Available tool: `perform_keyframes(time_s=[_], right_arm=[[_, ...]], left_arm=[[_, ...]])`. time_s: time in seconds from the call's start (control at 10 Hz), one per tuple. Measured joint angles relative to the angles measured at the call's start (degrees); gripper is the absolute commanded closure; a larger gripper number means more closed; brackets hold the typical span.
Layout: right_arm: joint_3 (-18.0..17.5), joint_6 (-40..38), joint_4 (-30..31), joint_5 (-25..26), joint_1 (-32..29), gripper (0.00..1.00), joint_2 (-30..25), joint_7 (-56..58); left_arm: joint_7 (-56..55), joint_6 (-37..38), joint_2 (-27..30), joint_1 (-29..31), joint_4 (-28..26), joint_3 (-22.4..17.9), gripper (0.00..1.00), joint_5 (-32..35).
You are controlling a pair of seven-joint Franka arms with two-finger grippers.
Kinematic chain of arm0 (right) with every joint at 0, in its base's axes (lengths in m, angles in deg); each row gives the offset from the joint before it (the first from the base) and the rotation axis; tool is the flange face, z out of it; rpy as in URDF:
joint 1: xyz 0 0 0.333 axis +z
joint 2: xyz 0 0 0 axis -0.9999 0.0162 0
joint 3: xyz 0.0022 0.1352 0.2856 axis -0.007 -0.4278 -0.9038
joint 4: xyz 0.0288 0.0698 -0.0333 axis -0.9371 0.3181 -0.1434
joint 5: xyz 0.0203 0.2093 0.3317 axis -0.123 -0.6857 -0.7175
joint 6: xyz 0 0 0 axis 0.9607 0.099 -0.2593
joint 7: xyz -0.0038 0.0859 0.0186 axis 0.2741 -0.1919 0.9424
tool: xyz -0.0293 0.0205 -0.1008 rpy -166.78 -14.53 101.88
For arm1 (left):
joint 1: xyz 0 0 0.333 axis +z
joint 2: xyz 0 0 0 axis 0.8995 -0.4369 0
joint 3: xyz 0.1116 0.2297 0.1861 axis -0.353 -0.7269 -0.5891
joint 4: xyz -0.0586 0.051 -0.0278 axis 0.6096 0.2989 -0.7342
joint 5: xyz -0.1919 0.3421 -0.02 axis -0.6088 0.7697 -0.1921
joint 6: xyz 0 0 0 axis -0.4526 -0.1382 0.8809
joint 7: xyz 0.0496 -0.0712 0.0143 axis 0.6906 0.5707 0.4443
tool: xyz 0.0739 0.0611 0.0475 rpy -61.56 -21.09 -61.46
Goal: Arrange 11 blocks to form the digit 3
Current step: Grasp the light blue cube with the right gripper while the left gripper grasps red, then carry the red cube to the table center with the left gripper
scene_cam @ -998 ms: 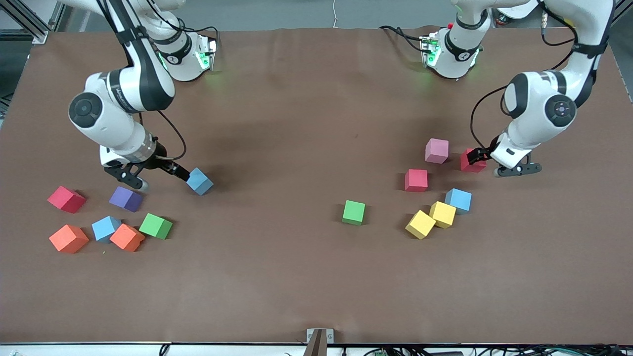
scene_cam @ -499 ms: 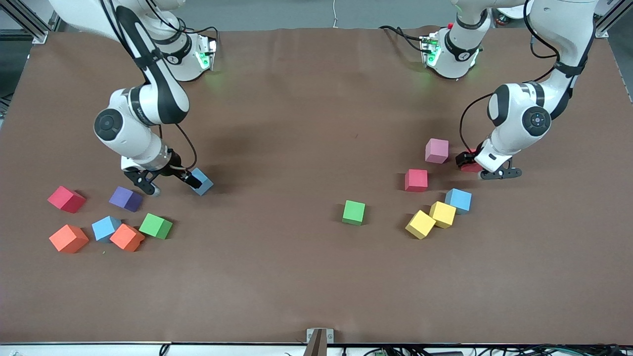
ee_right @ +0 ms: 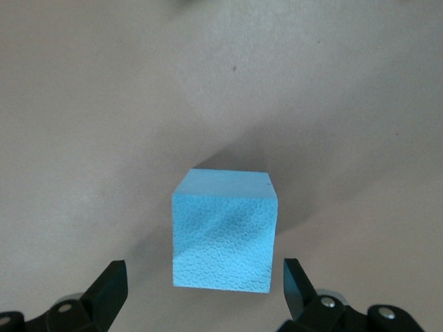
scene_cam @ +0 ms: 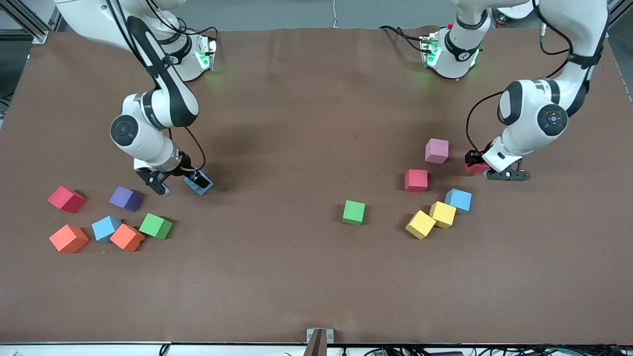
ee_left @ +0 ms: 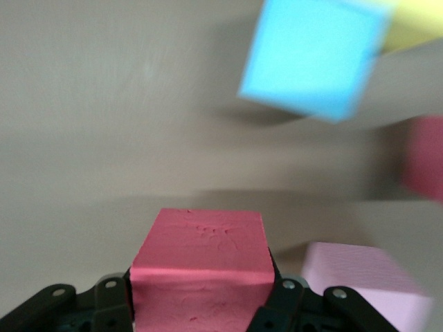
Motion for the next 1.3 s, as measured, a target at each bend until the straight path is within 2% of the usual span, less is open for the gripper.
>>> perform_keyframes(time_s=[0.2,0.4,0.6,0.7,0.8,1.1,1.3], right_arm=[[0.1,0.4,1.2,0.0,0.0,0.01,0.1,0.0],[0.2,2.7,2.2,0.0,0.0,0.01,0.1,0.0],[0.2,8.3,4.6,0.0,0.0,0.01,0.1,0.0],[0.2,9.6,5.2,0.0,0.1,0.01,0.1,0.0],[0.2,10.5,5.4,0.0,0.1,0.01,0.2,0.0],[0.2,11.3,5.5,0.0,1.5,0.02,0.3,-0.1],[0.3,11.7,5.5,0.0,1.7,0.02,1.2,-0.2]], left_arm=[[-11.7,10.9,4.2,-0.3,7.7,8.7,0.78,-0.7],[-23.9,11.9,3.5,-0.9,10.4,18.6,0.77,-3.4],[-34.6,11.0,-0.3,-2.3,13.0,26.8,0.77,-4.7],[-40.2,9.4,-3.6,-5.0,15.0,29.0,0.76,-4.6],[-45.5,6.9,-7.2,-9.3,16.6,29.6,0.76,-3.2],[-63.9,-1.6,-17.4,-20.7,18.0,29.6,0.76,9.6],[-71.7,-4.0,-23.5,-24.3,18.5,29.6,0.75,17.7]])
